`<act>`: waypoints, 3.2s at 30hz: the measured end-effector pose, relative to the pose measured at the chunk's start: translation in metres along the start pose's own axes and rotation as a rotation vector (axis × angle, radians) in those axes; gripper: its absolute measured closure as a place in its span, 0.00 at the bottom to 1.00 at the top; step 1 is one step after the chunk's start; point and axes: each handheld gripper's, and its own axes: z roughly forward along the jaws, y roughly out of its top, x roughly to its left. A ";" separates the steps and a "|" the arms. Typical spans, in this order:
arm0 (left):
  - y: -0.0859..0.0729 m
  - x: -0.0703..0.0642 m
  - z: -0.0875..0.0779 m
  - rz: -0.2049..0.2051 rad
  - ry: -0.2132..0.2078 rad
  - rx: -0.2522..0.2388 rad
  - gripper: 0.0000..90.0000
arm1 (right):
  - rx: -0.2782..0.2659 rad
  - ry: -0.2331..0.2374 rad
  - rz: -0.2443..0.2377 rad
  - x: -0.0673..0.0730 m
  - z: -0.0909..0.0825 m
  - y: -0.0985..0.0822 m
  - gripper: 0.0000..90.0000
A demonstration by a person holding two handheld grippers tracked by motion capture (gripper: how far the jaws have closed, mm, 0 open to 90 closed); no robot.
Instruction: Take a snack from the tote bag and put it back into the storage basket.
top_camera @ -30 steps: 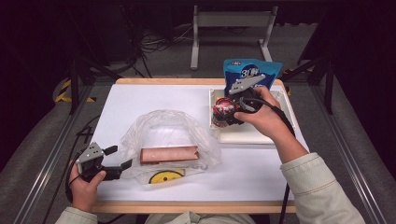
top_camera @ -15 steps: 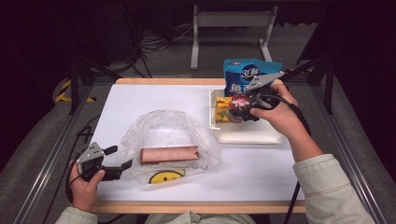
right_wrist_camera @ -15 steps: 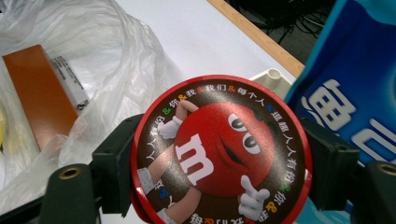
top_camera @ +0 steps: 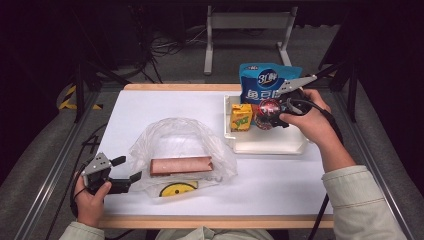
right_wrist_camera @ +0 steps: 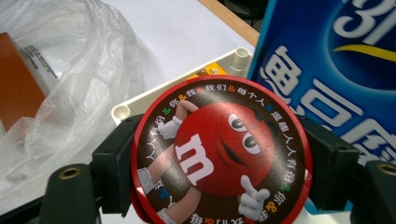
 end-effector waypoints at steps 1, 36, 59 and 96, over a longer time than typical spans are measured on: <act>0.000 0.000 0.000 0.000 0.000 -0.001 0.15 | 0.001 -0.003 0.003 -0.002 -0.001 -0.001 0.29; 0.000 0.000 -0.001 -0.004 0.010 0.001 0.14 | 0.097 -0.079 0.065 -0.058 0.007 -0.052 0.29; 0.000 0.000 -0.001 0.003 0.005 0.000 0.12 | 0.146 -0.087 0.092 -0.073 0.036 -0.085 0.29; 0.000 0.000 -0.002 0.013 -0.002 -0.002 0.11 | 0.226 -0.087 0.092 -0.078 0.052 -0.092 0.29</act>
